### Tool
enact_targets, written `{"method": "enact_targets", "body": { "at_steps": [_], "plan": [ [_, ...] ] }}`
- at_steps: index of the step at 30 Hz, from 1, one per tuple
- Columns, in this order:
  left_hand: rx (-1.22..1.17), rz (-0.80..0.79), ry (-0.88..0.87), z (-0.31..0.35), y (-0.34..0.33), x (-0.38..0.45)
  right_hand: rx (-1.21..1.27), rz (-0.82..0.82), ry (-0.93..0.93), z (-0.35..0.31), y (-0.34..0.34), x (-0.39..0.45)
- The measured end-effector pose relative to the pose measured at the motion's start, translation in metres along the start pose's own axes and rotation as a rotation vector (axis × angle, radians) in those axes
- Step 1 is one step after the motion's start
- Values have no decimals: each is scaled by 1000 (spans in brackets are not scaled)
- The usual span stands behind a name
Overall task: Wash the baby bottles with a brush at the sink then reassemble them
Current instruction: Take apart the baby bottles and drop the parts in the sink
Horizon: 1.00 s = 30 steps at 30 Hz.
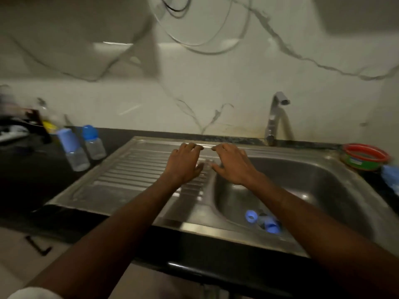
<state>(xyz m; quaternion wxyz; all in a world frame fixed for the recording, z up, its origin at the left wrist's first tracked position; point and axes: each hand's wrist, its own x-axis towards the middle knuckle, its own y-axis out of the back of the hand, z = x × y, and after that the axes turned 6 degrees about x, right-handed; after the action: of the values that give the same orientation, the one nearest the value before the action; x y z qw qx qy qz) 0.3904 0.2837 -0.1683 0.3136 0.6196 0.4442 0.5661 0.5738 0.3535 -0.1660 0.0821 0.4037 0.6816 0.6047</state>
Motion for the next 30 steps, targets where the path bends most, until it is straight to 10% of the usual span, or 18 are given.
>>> {"method": "enact_targets", "body": {
  "at_steps": [15, 30],
  "plan": [
    [260, 202, 460, -306, 50, -91, 72, -37, 288, -278, -102, 194],
    [-320, 241, 645, -357, -7, -112, 554, -76, 286, -350, -161, 244]
  ]
}}
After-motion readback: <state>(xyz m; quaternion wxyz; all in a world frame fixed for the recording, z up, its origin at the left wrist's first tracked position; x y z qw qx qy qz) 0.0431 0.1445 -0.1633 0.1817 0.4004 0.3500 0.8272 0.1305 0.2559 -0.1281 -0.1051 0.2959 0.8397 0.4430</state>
